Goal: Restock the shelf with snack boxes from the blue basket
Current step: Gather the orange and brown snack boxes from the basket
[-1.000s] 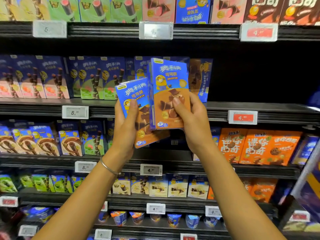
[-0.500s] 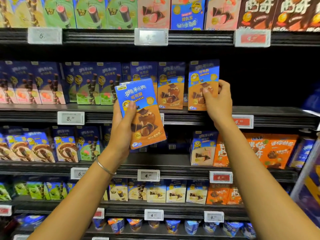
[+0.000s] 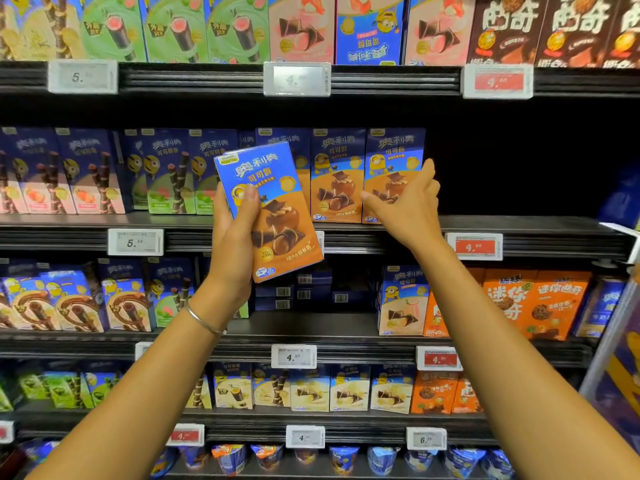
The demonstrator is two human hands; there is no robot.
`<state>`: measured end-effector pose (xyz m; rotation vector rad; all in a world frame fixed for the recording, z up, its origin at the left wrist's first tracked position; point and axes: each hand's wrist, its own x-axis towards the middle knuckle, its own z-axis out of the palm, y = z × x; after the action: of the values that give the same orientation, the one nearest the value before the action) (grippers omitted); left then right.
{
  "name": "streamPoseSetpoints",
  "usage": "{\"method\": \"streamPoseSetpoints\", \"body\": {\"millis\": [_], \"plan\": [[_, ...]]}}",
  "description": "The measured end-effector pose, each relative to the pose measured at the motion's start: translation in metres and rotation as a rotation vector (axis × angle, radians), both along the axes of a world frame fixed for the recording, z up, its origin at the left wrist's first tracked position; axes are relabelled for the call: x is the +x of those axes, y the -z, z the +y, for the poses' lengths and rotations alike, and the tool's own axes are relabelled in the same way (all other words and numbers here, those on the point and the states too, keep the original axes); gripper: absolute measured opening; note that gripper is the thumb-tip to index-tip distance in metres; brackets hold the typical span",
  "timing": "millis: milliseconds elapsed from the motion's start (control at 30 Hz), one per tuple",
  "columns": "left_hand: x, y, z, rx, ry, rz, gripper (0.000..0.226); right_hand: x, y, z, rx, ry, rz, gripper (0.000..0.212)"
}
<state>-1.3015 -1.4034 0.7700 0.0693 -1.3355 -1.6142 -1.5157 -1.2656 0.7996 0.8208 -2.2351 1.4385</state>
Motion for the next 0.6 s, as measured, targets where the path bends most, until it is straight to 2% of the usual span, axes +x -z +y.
{"method": "streamPoseSetpoints", "body": {"millis": [133, 267, 433, 600], "plan": [[-0.002, -0.019, -0.011, 0.053, -0.014, -0.026, 0.058, 0.006, 0.000, -0.008, 0.075, 0.068, 0.016, 0.146], [-0.004, -0.033, -0.015, 0.074, 0.059, -0.094, 0.056, 0.006, 0.000, -0.010, 0.127, 0.114, 0.023, 0.145], [-0.007, -0.038, -0.020, 0.029, 0.125, -0.139, 0.036, 0.003, -0.001, -0.009, 0.181, 0.129, 0.018, 0.144], [-0.007, -0.039, -0.019, 0.002, 0.140, -0.177, 0.034, -0.001, -0.003, -0.008, 0.225, 0.136, 0.031, 0.143]]}}
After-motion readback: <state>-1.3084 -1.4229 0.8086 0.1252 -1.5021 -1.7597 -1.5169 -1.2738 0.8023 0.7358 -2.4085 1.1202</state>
